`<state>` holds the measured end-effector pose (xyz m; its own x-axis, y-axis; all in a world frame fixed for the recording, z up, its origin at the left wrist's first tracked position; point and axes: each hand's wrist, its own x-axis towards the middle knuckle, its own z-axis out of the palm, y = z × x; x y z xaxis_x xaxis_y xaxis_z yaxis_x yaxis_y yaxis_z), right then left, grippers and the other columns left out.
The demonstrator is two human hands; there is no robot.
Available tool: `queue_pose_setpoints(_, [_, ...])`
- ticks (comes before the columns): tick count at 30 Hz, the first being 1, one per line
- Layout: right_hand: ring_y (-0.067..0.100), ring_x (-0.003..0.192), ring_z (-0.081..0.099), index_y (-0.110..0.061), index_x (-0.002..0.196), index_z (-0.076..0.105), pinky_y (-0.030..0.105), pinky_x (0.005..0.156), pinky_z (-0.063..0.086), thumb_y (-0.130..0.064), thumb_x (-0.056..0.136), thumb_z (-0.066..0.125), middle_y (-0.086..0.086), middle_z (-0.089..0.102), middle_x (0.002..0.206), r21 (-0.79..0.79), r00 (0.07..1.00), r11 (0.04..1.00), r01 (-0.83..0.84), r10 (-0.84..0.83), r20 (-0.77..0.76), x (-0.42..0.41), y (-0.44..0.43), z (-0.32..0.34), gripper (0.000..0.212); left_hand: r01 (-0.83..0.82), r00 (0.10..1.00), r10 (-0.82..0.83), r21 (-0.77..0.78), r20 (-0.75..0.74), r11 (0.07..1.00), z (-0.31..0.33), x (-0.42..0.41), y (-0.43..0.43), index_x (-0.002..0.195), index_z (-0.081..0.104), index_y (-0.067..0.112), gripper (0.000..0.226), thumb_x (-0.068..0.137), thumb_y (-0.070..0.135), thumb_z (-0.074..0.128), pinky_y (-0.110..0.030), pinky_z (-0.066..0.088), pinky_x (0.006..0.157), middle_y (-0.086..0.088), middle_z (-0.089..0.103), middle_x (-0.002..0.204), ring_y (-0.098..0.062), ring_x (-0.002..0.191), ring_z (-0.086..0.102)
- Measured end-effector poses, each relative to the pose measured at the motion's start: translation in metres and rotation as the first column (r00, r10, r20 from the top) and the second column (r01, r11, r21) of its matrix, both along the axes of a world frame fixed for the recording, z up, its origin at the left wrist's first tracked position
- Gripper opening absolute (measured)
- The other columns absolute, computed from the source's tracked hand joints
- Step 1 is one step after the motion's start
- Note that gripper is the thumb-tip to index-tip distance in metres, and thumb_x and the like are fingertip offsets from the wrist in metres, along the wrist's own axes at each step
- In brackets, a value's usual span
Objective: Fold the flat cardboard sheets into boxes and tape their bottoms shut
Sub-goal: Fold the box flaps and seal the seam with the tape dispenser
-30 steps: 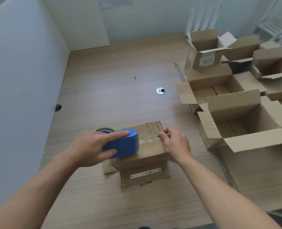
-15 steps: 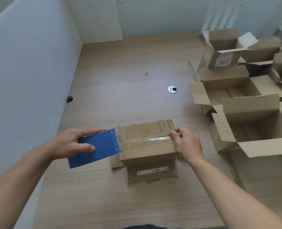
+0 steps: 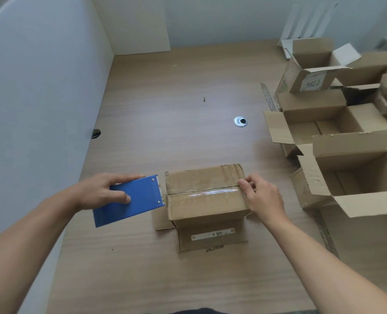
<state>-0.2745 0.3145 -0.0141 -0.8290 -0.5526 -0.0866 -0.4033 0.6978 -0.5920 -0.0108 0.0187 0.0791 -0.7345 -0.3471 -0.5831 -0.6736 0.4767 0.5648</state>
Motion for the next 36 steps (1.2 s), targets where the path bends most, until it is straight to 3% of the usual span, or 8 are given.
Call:
queue_pose_setpoints(9, [0.031,0.105,0.060,-0.025,0.112,0.062,0.041,0.083,0.048,-0.046,0.096,0.054,0.000,0.069,0.107,0.059,0.999,0.998,-0.006,0.003,0.051,-0.012,-0.013,0.009,0.028,-0.119,0.993,0.115,0.227,0.029,0.967,-0.025,-0.004,0.005,0.121,0.060,0.060,0.059,0.067,0.037,0.067,-0.030,0.047,0.096,0.020,0.069,0.117,-0.010,0.107,0.066])
queue_pose_setpoints(13, [0.029,0.118,0.046,-0.025,0.127,0.058,0.046,0.094,0.039,-0.036,0.094,0.060,0.004,0.051,0.126,0.126,0.982,0.992,0.026,-0.002,-0.189,-0.004,-0.035,0.025,0.035,-0.210,0.973,0.229,0.327,-0.020,0.921,-0.036,0.005,0.030,0.114,0.064,0.061,0.055,0.065,0.035,0.069,-0.025,0.049,0.087,0.017,0.071,0.114,-0.011,0.102,0.068])
queue_pose_setpoints(17, [0.031,0.104,0.053,-0.024,0.109,0.067,0.045,0.086,0.043,-0.039,0.087,0.059,0.004,0.059,0.114,0.104,0.871,0.965,-0.239,0.260,-0.417,0.045,-0.044,0.027,0.028,-0.261,0.949,0.307,0.361,-0.076,0.895,-0.049,0.017,0.059,0.118,0.058,0.064,0.059,0.063,0.043,0.069,-0.033,0.049,0.097,0.015,0.071,0.117,-0.012,0.103,0.069])
queue_pose_setpoints(20, [0.031,0.117,0.058,-0.023,0.120,0.067,0.046,0.101,0.034,-0.050,0.090,0.041,0.005,0.062,0.124,0.233,0.820,0.885,-0.402,0.462,-0.339,0.076,-0.038,0.009,0.048,-0.335,0.910,0.403,0.402,-0.096,0.852,-0.059,0.027,0.082,0.128,0.057,0.058,0.066,0.064,0.044,0.070,-0.036,0.049,0.099,0.012,0.071,0.119,-0.014,0.104,0.069])
queue_pose_setpoints(23, [0.025,0.149,0.022,-0.029,0.150,0.039,0.047,0.115,0.006,-0.060,0.093,0.018,0.003,0.030,0.160,0.364,0.789,0.795,-0.485,0.577,-0.209,0.078,-0.036,0.005,0.068,-0.403,0.860,0.498,0.447,-0.114,0.799,-0.065,0.034,0.103,0.135,0.053,0.048,0.068,0.070,0.036,0.068,-0.032,0.049,0.094,0.013,0.069,0.122,-0.012,0.107,0.068])
queue_pose_setpoints(26, [0.014,0.150,-0.016,-0.042,0.155,0.007,0.041,0.116,-0.018,-0.065,0.086,-0.001,-0.008,-0.007,0.164,0.335,0.750,0.744,-0.578,0.646,-0.140,0.068,-0.035,0.003,0.074,-0.418,0.840,0.525,0.452,-0.139,0.788,-0.070,0.041,0.117,0.136,0.051,0.051,0.068,0.072,0.041,0.069,-0.034,0.047,0.098,0.015,0.065,0.128,-0.012,0.114,0.064])
queue_pose_setpoints(31, [0.020,0.149,0.023,-0.044,0.146,0.039,0.041,0.117,0.002,-0.059,0.098,0.022,-0.003,0.031,0.159,0.339,0.722,0.750,-0.568,0.652,-0.232,0.060,-0.035,-0.004,0.053,-0.441,0.831,0.535,0.401,-0.156,0.803,-0.070,0.053,0.121,0.134,0.051,0.057,0.070,0.067,0.049,0.070,-0.041,0.042,0.107,0.019,0.061,0.133,-0.006,0.119,0.060])
queue_pose_setpoints(36, [0.019,0.142,0.038,-0.044,0.141,0.047,0.040,0.114,0.012,-0.058,0.097,0.028,-0.004,0.042,0.153,0.306,0.691,0.756,-0.578,0.654,-0.310,0.054,-0.040,-0.008,0.050,-0.403,0.864,0.485,0.390,-0.138,0.828,-0.064,0.062,0.114,0.135,0.050,0.056,0.067,0.071,0.048,0.068,-0.042,0.041,0.108,0.018,0.060,0.135,-0.009,0.122,0.059])
